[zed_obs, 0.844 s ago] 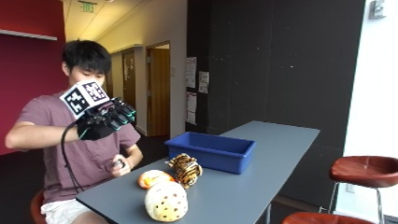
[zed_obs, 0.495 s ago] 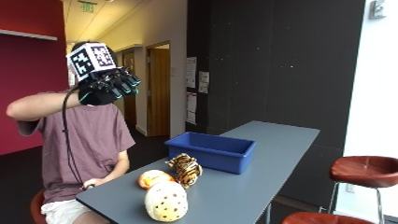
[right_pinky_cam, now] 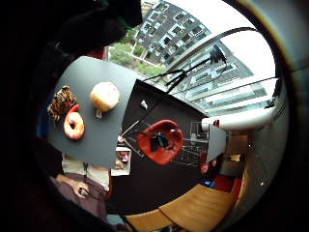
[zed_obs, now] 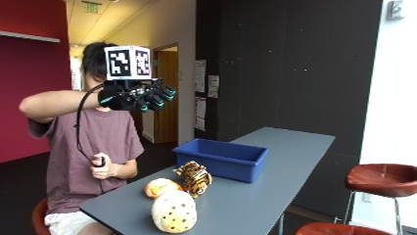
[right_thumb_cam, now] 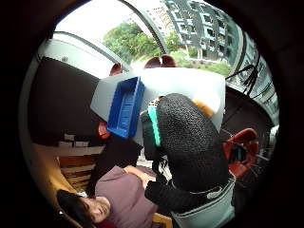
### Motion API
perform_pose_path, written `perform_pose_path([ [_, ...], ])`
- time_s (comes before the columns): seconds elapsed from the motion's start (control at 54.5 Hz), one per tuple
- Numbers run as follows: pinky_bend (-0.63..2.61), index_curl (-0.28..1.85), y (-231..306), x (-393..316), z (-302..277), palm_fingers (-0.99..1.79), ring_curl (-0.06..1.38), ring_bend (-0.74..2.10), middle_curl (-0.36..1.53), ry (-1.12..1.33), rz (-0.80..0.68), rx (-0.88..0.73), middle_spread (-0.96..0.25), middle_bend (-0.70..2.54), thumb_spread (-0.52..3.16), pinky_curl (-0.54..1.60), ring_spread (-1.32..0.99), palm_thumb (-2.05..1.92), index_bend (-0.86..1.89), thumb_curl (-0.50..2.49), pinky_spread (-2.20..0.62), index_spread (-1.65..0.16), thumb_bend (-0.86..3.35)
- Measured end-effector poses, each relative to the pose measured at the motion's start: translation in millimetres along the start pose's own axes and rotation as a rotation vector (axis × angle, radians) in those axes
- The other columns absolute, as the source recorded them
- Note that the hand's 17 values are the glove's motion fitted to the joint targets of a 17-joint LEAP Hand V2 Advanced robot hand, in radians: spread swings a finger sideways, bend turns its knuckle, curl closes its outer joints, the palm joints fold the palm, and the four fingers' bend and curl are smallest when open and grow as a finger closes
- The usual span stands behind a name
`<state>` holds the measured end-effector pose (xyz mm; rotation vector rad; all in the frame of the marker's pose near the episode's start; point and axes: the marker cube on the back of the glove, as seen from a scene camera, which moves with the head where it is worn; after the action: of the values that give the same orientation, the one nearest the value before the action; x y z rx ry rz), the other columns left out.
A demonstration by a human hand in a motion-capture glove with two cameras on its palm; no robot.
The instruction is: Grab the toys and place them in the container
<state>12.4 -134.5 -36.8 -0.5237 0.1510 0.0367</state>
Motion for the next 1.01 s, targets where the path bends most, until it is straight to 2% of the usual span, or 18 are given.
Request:
perform_pose_path([
  [0.33,0.88,0.14,-64,22,86,-0.27,0.23,0.47,0.29,-0.046,0.034,-0.208,0.02,0.14,1.32,0.35,-0.02,-0.11,0.05,0.11,0.03,-0.19,-0.07],
  [0.477,0.92,0.13,-90,36,157,-0.3,0.23,0.43,0.26,-0.088,0.085,-0.328,0.03,0.11,1.26,0.36,0.01,-0.11,0.05,0.12,0.04,-0.2,-0.07],
  [0.697,1.05,0.12,-95,32,265,-0.32,0.23,0.36,0.2,-0.077,0.1,-0.512,0.04,0.06,1.15,0.39,0.05,-0.07,0.06,0.16,0.07,-0.23,-0.06],
  [0.789,1.12,0.13,-91,27,293,-0.28,0.23,0.35,0.18,-0.068,0.075,-0.456,0.05,0.05,1.12,0.41,0.06,-0.03,0.09,0.18,0.07,-0.25,-0.03],
  [0.844,1.11,0.16,-92,24,296,-0.01,0.27,0.5,0.16,-0.069,0.061,-0.369,0.04,0.06,1.18,0.4,0.05,0.11,0.19,0.22,0.05,-0.27,0.04],
  [0.862,1.15,0.16,-93,24,296,-0.22,0.24,0.41,0.15,-0.066,0.056,-0.343,0.04,0.05,1.15,0.41,0.06,0.05,0.14,0.22,0.05,-0.26,0.0],
  [0.899,1.08,0.19,-93,22,296,0.14,0.3,0.6,0.16,-0.059,0.052,-0.303,0.03,0.13,1.21,0.39,0.02,0.19,0.24,0.26,0.02,-0.27,0.08],
  [0.917,1.08,0.18,-93,22,296,0.11,0.29,0.62,0.15,-0.055,0.053,-0.285,0.03,0.1,1.22,0.38,0.02,0.19,0.22,0.26,0.02,-0.27,0.08],
  [0.935,1.06,0.2,-94,21,297,0.26,0.32,0.71,0.16,-0.051,0.056,-0.264,0.03,0.16,1.24,0.38,-0.02,0.24,0.24,0.28,-0.02,-0.27,0.1],
  [0.99,1.03,0.21,-95,18,297,0.34,0.33,0.78,0.17,-0.04,0.07,-0.182,0.01,0.18,1.28,0.36,-0.08,0.28,0.24,0.3,-0.07,-0.27,0.12],
  [1.009,1.03,0.21,-97,18,297,0.55,0.37,0.87,0.2,-0.036,0.073,-0.152,-0.01,0.28,1.3,0.36,-0.12,0.33,0.23,0.32,-0.12,-0.27,0.16],
])
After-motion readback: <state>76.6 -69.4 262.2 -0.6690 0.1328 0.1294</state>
